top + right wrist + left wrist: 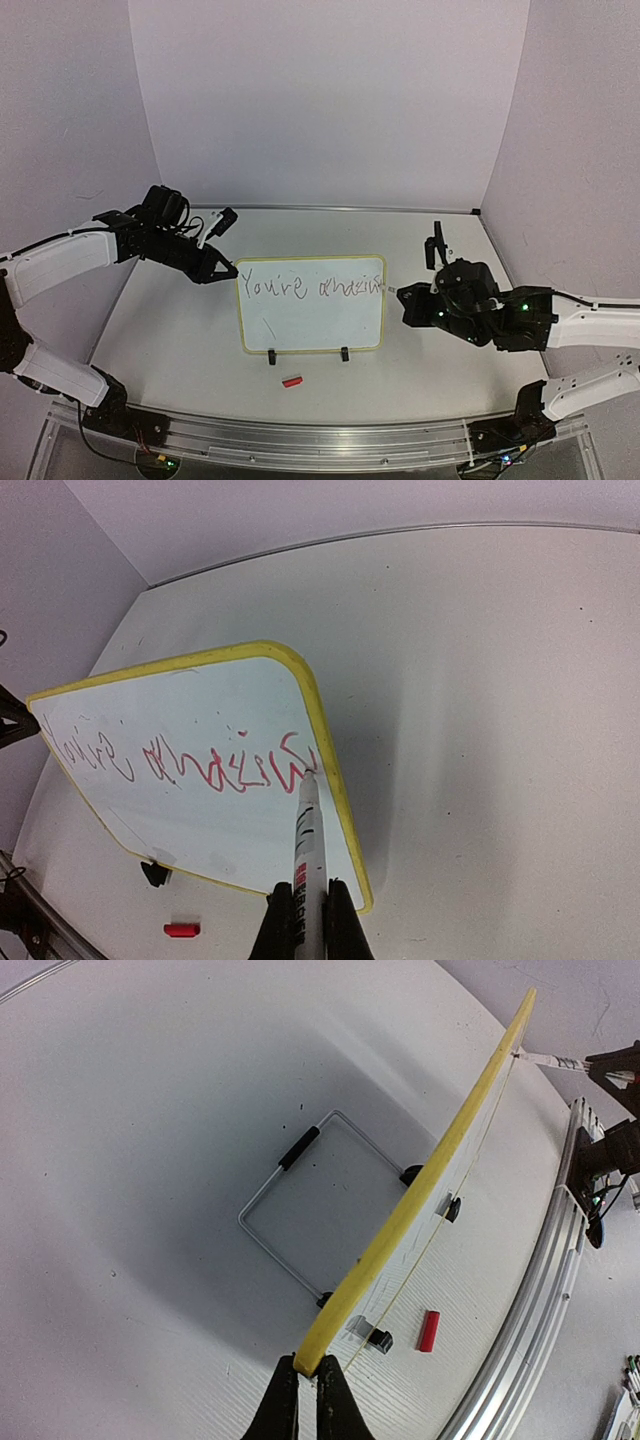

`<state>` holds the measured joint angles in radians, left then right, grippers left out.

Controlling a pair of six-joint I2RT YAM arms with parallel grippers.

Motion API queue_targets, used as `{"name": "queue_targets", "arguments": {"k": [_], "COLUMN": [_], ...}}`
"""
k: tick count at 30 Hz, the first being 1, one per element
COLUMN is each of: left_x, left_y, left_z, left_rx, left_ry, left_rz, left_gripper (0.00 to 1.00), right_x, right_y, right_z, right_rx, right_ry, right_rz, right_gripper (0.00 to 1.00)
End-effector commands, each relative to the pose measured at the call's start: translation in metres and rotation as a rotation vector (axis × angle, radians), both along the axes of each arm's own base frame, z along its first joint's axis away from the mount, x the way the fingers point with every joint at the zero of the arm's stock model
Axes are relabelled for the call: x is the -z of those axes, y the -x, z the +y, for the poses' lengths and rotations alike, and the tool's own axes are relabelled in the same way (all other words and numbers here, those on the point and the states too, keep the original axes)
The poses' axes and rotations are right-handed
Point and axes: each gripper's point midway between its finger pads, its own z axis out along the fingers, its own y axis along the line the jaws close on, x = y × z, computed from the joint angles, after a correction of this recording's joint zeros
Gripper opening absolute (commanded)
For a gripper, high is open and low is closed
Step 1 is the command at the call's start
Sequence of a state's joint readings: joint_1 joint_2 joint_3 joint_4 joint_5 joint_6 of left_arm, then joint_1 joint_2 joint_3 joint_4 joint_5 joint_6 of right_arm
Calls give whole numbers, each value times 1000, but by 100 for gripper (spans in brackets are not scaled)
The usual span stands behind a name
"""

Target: Write a sentence on the whiteboard

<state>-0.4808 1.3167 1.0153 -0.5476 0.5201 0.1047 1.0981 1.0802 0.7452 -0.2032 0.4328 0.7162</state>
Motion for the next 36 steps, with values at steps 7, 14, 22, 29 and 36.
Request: {"name": "queue_targets", "arguments": {"k": [7,14,22,29,36], "left_x": [13,13,14,14,15], "left_y": [5,5,5,5,5], "left_z": [2,2,2,2,2], "left_rx": [11,10,10,10,9], "left_ry": [-52,-52,-54,-54,-55], "left_rz": [36,36,38,40,40], "left_gripper": [0,0,0,0,0], "right_x": [-20,-33,-38,-17,-5], "right_y": [-9,-15,-17,-11,-4], "right_z": [-8,0,4,0,-8], "right_rx": [53,45,33,39,45], "right_ry": [4,31,39,27,6], "right_rz": [-51,-86,-99,-47,-9], "right_gripper": [0,0,0,0,0]}}
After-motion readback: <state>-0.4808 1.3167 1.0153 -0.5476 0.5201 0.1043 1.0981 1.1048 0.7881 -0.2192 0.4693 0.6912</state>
